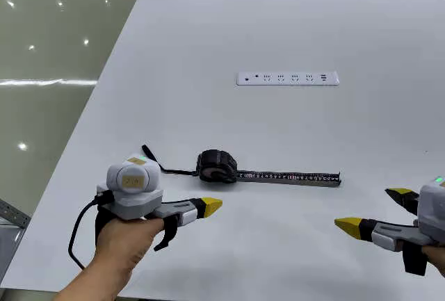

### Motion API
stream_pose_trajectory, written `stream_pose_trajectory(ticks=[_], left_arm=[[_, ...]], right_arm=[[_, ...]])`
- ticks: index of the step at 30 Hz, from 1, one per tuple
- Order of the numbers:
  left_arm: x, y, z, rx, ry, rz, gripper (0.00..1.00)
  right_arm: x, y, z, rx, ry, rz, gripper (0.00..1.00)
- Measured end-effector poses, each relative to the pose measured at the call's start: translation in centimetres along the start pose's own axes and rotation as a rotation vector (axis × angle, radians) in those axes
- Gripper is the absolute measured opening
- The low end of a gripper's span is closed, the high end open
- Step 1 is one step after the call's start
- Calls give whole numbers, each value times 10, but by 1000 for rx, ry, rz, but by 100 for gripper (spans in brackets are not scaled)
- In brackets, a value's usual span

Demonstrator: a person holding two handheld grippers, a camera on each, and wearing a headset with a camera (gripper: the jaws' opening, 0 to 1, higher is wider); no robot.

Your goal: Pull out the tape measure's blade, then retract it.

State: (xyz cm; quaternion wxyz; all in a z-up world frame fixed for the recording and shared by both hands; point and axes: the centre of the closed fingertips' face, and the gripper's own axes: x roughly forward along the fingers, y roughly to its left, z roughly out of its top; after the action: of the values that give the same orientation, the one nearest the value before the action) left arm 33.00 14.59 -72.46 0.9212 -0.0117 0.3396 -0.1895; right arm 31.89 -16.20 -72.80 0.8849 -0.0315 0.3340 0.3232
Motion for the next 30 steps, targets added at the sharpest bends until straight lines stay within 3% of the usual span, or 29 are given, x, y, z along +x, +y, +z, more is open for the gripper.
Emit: stream_pose_trajectory(ticks=[5,15,24,30], left_arm=[[-17,-2,-5,-6,-23,24,100],[-49,1,-11,-31,-49,61,100],[-65,-7,-18,-30,-46,59,100],[-71,-2,-17,-39,-50,71,100]], right_arm=[[-17,8,-1,17,-5,-22,90],[-44,20,-3,39,-12,-36,100],[-56,27,-1,49,-17,-41,100],[-61,23,4,49,-28,-51,100]])
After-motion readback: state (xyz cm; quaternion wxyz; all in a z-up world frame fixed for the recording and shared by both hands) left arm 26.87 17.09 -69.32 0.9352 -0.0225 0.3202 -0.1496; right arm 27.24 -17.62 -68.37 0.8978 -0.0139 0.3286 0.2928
